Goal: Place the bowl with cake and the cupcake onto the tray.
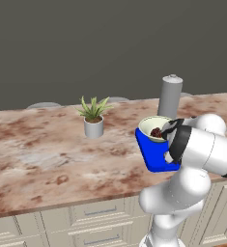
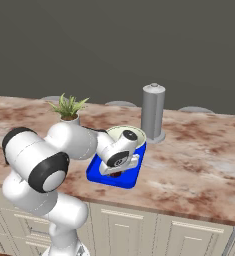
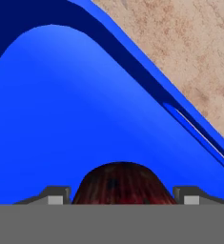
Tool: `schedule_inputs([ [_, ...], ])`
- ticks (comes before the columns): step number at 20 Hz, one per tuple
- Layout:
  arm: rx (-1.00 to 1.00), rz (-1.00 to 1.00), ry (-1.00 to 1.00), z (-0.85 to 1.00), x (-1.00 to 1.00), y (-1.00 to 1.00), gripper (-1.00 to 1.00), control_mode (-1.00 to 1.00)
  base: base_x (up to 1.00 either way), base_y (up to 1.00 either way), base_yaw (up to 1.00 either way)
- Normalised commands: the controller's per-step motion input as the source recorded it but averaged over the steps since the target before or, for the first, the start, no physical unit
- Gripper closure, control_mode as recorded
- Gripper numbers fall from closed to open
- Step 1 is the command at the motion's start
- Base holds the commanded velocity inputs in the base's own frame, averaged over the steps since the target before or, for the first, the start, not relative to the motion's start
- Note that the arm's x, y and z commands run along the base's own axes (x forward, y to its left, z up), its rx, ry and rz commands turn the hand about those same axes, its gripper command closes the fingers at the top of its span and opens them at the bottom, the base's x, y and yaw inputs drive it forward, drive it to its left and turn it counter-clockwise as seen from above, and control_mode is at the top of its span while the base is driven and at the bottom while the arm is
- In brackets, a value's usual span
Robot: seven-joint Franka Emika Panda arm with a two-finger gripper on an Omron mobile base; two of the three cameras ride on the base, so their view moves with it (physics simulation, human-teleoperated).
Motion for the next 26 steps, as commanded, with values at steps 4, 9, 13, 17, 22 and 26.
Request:
schedule_inputs([
  [4, 0.00, -0.05, 0.00, -0.01, -0.10, 0.00, -1.00, -1.00, 0.00, 0.00, 0.00],
  [9, -0.01, -0.05, -0.02, 0.09, -0.22, -0.03, -1.00, -1.00, 0.00, 0.00, 0.00],
  [13, 0.00, -0.06, -0.05, 0.33, -0.17, 0.00, -1.00, -1.00, 0.00, 0.00, 0.00],
  [17, -0.01, -0.11, -0.05, 0.42, -0.07, 0.07, -1.00, -1.00, 0.00, 0.00, 0.00],
  [22, -0.02, -0.17, 0.00, 0.43, -0.35, 0.29, -1.00, -1.00, 0.00, 0.00, 0.00],
  [26, -0.05, -0.14, -0.01, 0.55, -0.39, 0.56, -1.00, -1.00, 0.00, 0.00, 0.00],
])
